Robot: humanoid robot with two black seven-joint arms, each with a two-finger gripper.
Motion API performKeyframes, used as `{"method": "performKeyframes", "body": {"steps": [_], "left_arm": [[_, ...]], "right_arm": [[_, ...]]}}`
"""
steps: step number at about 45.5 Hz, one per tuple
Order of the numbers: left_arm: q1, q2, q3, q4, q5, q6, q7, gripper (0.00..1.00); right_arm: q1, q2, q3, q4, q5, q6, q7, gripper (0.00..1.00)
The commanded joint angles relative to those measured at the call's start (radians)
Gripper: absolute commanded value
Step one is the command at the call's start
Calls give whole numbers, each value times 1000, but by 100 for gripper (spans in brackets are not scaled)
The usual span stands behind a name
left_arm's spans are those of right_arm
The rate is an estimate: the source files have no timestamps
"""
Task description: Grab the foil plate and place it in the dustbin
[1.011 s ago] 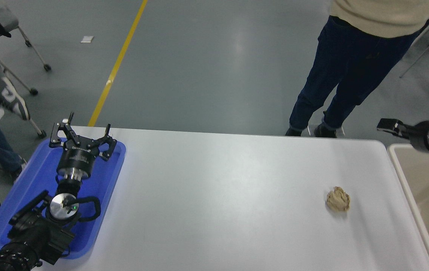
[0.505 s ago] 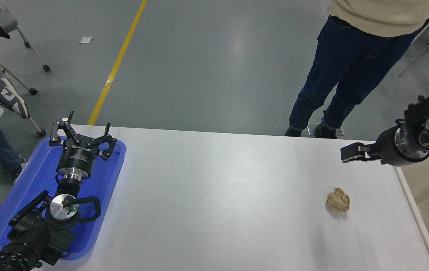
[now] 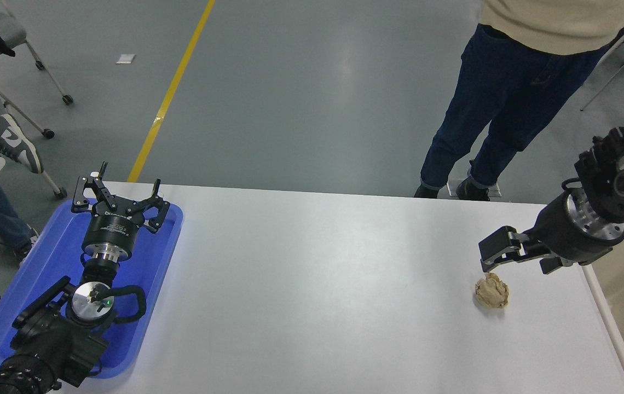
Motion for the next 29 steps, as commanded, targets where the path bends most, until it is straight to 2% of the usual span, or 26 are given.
{"method": "performKeyframes", "body": {"steps": [1,9,23,29], "left_arm": [[0,0,0,0,0,0,0,100],[0,0,0,0,0,0,0,100],[0,0,0,0,0,0,-2,100],[0,0,0,0,0,1,-2,100]], "right_arm": [[87,26,-18,36,7,97,3,100],[120,45,-18,49,20,128,30,100],[176,94,-23,68,127,157,30,100],[182,100,-23,71,132,157,30,100]]}}
